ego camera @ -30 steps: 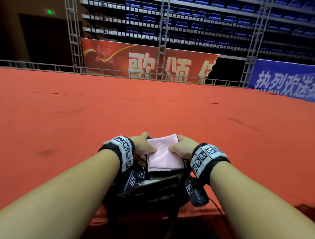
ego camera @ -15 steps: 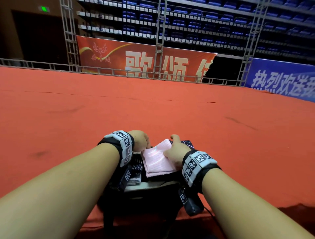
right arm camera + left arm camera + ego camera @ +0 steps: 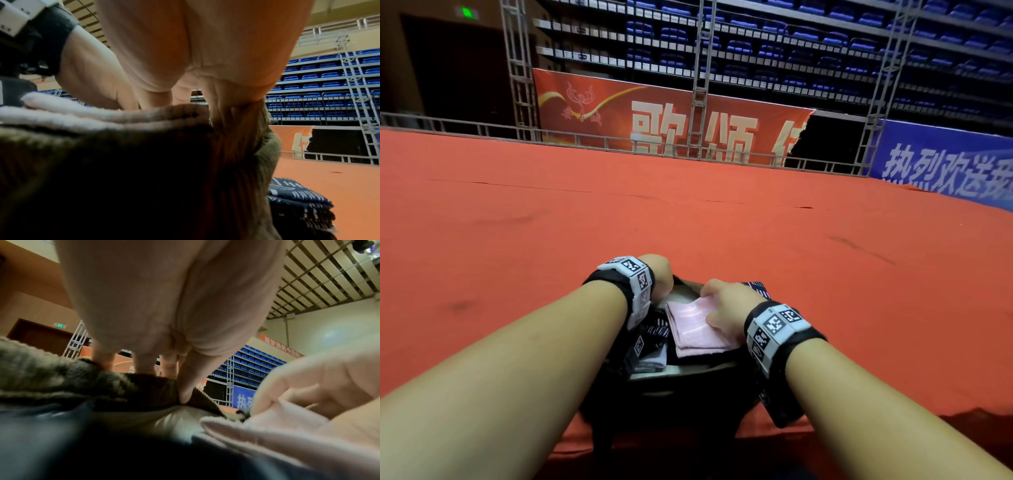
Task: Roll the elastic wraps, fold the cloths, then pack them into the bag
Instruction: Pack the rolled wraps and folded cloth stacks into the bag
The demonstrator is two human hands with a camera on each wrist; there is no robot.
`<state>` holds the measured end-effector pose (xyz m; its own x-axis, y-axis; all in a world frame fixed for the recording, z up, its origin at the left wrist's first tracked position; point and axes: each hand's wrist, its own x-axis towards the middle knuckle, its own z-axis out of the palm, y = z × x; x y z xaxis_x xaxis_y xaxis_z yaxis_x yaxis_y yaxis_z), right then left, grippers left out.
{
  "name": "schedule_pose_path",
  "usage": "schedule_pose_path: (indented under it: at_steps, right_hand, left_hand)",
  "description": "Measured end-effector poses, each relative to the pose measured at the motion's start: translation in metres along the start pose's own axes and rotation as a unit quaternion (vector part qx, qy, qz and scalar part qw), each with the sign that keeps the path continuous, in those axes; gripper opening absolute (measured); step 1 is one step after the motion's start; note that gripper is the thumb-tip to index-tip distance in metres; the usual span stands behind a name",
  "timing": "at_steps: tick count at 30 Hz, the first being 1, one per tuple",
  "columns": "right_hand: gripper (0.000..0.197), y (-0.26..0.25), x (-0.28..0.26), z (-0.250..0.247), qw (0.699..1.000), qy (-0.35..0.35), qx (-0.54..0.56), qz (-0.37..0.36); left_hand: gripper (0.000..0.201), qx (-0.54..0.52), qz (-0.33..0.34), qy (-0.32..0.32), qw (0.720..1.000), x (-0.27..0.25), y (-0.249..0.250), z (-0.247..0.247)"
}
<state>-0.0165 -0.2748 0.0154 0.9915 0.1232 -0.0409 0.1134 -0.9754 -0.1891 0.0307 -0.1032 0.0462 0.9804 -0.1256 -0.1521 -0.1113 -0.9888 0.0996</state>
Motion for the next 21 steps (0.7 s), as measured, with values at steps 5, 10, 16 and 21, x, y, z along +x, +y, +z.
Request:
schedule_pose_path:
  at_steps: [5,10,16,21]
  right_hand:
    - [0.043,-0.006,0.001,0.008,0.991,-0.061,-0.109,0.037]
    - [0.05,-0.023,-0.01,0.005,0.99,-0.002,-0.134,-0.035]
    - [0.03,-0.039,-0.022,0.02,0.994,-0.03,-0.083,-0.064]
    - [0.052,-0.028,-0.023,0.036,0.997,-0.019,-0.045,-0.054]
  left_hand:
    - [0.053,-0.077,0.015,0.035,0.996,-0.025,-0.008,-0.028]
    - [0.064,-0.103,0.018,0.03,0.994,-0.049,-0.014,-0.03]
    - [0.073,-0.093,0.03,0.012,0.995,-0.06,-0.016,-0.019]
    - [0.095,-0.012,0.049,-0.008,0.999,-0.065,-0.013,-0.008]
